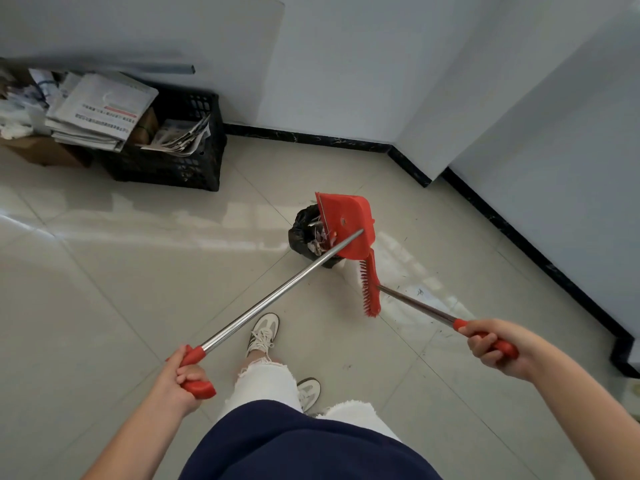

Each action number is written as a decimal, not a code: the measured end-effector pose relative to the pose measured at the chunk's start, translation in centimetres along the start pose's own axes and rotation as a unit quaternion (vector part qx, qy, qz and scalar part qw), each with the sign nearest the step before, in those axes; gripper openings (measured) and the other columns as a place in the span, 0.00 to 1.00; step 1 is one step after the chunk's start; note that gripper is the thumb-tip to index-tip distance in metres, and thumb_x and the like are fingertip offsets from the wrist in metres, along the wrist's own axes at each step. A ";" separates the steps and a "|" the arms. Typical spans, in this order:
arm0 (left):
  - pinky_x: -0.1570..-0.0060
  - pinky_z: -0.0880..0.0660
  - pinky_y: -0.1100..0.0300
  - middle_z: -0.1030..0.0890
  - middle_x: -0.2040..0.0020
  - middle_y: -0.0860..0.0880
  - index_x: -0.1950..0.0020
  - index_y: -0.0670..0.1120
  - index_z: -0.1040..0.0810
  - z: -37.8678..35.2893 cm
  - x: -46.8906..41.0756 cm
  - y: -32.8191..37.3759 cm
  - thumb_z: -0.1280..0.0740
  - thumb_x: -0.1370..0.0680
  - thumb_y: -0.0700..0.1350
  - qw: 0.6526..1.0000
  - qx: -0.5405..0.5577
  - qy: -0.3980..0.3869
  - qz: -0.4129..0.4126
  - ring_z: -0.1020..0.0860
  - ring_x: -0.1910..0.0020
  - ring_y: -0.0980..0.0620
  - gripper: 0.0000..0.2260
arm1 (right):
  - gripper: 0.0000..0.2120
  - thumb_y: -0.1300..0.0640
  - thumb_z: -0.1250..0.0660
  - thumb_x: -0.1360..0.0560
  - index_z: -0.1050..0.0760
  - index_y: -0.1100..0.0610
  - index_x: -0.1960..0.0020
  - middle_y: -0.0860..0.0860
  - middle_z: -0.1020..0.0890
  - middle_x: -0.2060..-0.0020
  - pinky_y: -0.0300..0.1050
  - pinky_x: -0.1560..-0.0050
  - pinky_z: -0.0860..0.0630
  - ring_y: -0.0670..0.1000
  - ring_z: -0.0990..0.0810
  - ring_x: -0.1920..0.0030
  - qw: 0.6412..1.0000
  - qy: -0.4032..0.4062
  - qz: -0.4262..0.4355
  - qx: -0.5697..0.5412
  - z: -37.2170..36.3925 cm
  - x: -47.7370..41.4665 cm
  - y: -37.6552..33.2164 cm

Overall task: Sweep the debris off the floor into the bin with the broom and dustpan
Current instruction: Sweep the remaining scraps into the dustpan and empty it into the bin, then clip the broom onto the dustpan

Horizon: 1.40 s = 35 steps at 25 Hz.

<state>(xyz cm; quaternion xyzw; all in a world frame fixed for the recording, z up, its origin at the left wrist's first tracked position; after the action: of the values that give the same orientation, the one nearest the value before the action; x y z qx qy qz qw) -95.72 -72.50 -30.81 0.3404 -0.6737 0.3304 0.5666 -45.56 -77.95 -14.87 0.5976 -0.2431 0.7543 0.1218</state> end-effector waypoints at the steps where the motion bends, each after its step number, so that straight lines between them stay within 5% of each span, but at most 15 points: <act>1: 0.87 0.42 0.72 0.39 0.87 0.53 0.65 0.50 0.32 0.4 -0.4 -0.7 0.34 0.22 0.52 1.000 0.013 0.006 0.005 0.39 0.90 0.58 0.14 | 0.08 0.67 0.38 0.26 0.32 0.59 0.49 0.49 0.35 0.75 0.30 0.86 0.46 0.40 0.38 0.84 1.000 0.003 -0.002 0.007 0.3 0.0 0.2; 9: 0.87 0.40 0.67 0.40 0.86 0.51 0.63 0.50 0.31 5.5 0.0 -0.6 0.33 0.23 0.48 0.986 0.115 0.002 0.120 0.40 0.89 0.55 0.10 | 0.06 0.68 0.39 0.25 0.32 0.59 0.50 0.49 0.35 0.76 0.30 0.87 0.46 0.40 0.37 0.85 0.999 0.002 -0.007 0.040 2.1 0.0 1.5; 14: 0.80 0.29 0.63 0.43 0.79 0.58 0.65 0.45 0.27 7.5 1.8 2.8 0.27 0.27 0.42 0.965 -0.015 -0.225 0.133 0.44 0.83 0.60 0.11 | 0.07 0.67 0.40 0.25 0.32 0.57 0.51 0.47 0.36 0.79 0.29 0.87 0.47 0.40 0.38 0.85 0.999 -0.014 0.004 0.032 2.8 0.0 1.7; 17: 0.67 0.31 0.63 0.43 0.74 0.55 0.55 0.52 0.31 7.1 5.4 6.6 0.54 0.18 0.59 0.920 -0.215 -0.326 -0.047 0.43 0.78 0.61 0.17 | 0.07 0.66 0.40 0.25 0.33 0.55 0.53 0.47 0.37 0.79 0.28 0.86 0.47 0.39 0.39 0.85 0.999 -0.031 0.007 0.008 4.3 0.1 2.4; 19: 0.77 0.40 0.67 0.46 0.76 0.53 0.59 0.51 0.29 3.0 9.9 7.1 0.45 0.20 0.61 0.882 -0.289 -0.355 -0.114 0.46 0.80 0.58 0.17 | 0.06 0.65 0.39 0.25 0.33 0.55 0.53 0.46 0.38 0.78 0.28 0.86 0.48 0.39 0.39 0.85 0.999 -0.037 0.012 -0.018 5.9 0.2 2.9; 21: 0.84 0.47 0.67 0.50 0.79 0.52 0.64 0.45 0.32 -0.4 14.2 8.7 0.28 0.31 0.59 0.865 -0.378 -0.263 -0.203 0.52 0.81 0.54 0.21 | 0.07 0.65 0.39 0.26 0.32 0.55 0.53 0.46 0.39 0.77 0.29 0.85 0.48 0.39 0.40 0.85 0.998 -0.039 0.012 -0.040 7.6 0.3 3.6; 25: 0.81 0.48 0.65 0.42 0.84 0.52 0.53 0.34 0.23 -11.2 21.6 6.6 0.27 0.33 0.62 0.688 -0.565 -0.232 -0.392 0.50 0.84 0.50 0.30 | 0.07 0.65 0.39 0.25 0.33 0.55 0.52 0.47 0.37 0.78 0.29 0.86 0.47 0.39 0.39 0.85 0.996 -0.017 0.023 -0.081 10.1 0.1 5.7; 28: 0.82 0.43 0.66 0.37 0.82 0.52 0.57 0.43 0.16 -17.6 23.4 -1.0 0.27 0.29 0.57 0.496 -0.686 -0.219 -0.485 0.40 0.83 0.54 0.16 | 0.05 0.67 0.40 0.24 0.33 0.58 0.53 0.48 0.35 0.78 0.29 0.87 0.46 0.40 0.38 0.85 0.996 0.020 0.034 -0.080 10.6 -0.1 7.1; 31: 0.74 0.38 0.62 0.35 0.76 0.53 0.62 0.40 0.19 -20.8 20.2 -9.1 0.29 0.28 0.60 0.331 -0.762 -0.242 -0.502 0.39 0.78 0.57 0.21 | 0.06 0.69 0.41 0.25 0.33 0.59 0.54 0.50 0.35 0.78 0.28 0.86 0.45 0.42 0.36 0.87 0.997 0.066 0.029 -0.040 9.7 0.0 8.8; 35: 0.71 0.37 0.58 0.32 0.76 0.54 0.63 0.48 0.21 -22.6 13.1 -16.1 0.33 0.28 0.65 0.173 -0.807 -0.241 -0.510 0.34 0.75 0.56 0.21 | 0.09 0.70 0.42 0.26 0.34 0.58 0.61 0.48 0.35 0.86 0.28 0.85 0.44 0.43 0.36 0.89 0.995 0.098 0.022 -0.001 7.4 0.2 10.7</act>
<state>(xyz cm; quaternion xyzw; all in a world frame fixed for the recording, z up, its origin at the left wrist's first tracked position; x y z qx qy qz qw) -71.82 -63.71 -13.75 0.0244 -0.3459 -0.8580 0.3790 -44.43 -90.90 -15.81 0.5149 -0.2437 0.8116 0.1296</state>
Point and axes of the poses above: each hand's wrist, its own x-axis away from the middle knuckle, its own z-axis out of the back of the hand, y = z × x, the point moved 4 cm from there along -x, towards the middle knuckle
